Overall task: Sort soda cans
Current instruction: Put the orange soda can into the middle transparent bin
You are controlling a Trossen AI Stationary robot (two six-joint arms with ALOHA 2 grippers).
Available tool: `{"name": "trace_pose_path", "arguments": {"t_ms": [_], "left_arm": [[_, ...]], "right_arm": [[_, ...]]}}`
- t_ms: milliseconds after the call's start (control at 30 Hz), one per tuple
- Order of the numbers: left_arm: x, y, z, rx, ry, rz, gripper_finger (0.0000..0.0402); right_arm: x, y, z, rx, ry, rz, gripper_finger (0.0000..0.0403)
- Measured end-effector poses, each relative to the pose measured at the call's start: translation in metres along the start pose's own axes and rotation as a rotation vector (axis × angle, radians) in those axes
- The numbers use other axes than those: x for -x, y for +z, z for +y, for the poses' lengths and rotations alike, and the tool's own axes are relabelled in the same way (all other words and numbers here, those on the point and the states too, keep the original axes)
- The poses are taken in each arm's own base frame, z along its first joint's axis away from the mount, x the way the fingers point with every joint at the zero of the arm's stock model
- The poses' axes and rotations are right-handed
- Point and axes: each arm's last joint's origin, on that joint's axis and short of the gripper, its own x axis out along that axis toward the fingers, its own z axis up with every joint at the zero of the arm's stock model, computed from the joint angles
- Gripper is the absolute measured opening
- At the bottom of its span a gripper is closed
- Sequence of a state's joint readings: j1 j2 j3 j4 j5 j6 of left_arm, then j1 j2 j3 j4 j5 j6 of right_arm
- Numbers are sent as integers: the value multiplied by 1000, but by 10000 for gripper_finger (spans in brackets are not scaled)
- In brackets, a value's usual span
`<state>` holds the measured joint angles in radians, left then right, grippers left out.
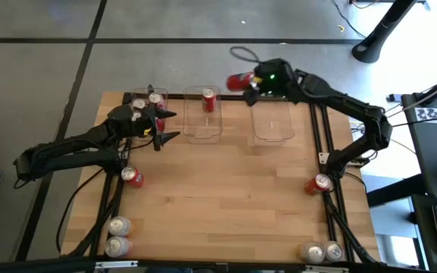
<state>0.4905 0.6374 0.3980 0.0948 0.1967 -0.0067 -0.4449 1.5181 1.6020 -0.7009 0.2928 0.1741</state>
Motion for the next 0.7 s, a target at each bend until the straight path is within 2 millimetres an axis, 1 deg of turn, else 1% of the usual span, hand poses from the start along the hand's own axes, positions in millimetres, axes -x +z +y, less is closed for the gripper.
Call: {"name": "trace_pose_path", "arguments": {"t_ms": [167, 333, 533, 700], "left_arm": [[0, 0, 0, 1, 0, 0, 388], [0, 0, 0, 1, 0, 1, 388], [0, 0, 0, 1, 0, 2, 388], [0, 0, 0, 1, 0, 3, 388]], "right_arm": [[-22, -4, 40, 117, 80, -38, 284], [-53, -15, 71, 197, 132, -40, 284], [-97, -27, 90, 222, 187, -49, 283], [-131, -39, 93, 239, 190, -39, 282]]}}
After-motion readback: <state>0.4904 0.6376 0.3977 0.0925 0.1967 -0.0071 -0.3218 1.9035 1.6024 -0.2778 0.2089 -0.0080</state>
